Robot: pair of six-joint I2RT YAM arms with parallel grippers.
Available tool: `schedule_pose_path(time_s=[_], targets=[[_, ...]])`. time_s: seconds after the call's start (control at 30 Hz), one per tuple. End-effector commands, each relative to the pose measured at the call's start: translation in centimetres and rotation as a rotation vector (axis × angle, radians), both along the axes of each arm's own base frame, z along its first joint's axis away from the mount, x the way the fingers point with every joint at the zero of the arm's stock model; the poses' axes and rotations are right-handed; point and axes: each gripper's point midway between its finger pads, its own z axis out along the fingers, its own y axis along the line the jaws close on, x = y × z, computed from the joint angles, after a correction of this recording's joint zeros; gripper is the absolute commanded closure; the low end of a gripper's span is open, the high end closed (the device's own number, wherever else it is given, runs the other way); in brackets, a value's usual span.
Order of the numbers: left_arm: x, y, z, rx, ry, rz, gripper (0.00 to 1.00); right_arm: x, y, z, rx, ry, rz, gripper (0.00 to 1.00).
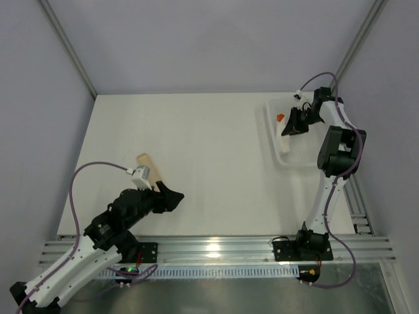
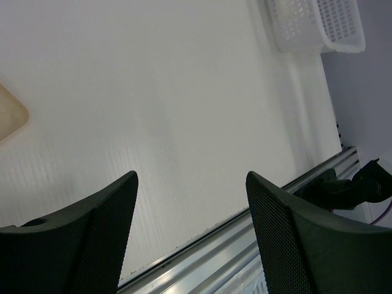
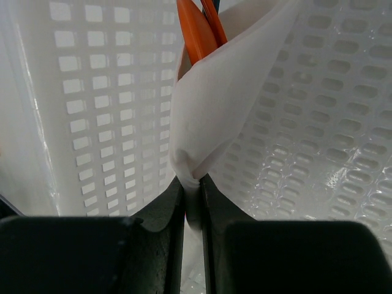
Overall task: Place the utensils on the paper napkin and roll it up
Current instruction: Place the utensils in the bin.
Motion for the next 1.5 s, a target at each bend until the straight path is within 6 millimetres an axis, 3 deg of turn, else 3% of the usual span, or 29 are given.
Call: schedule_pose_path(time_s=[0.0, 0.23, 0.7, 1.17, 1.47], targets=[[0.5, -0.2, 2.4, -0.027, -0.049, 0.004, 0.27, 1.3, -0.6, 0.0, -0.012, -0.040, -0.016, 0.96], [0.7, -0.3, 2.8, -0.022, -0.048, 0.008, 0.28, 2.2, -1.1, -1.1, -0.011, -0.033, -0.018, 0.96], [0.9, -1.0, 2.7, -0.039, -0.039, -0.006, 0.30, 3.0, -1.6, -2.1, -0.018, -0.028, -0.059, 0.83], [1.0, -1.1, 2.6, -0.040, -0.036, -0.005, 0.30, 3.2, -1.9, -2.3, -0.043, -0.027, -0.081, 0.45], [0.9, -1.1, 2.6, -0.046, -0.036, -0.007, 0.30, 3.3, -2.1, -1.3, -0.068, -0.061, -0.095, 0.35]])
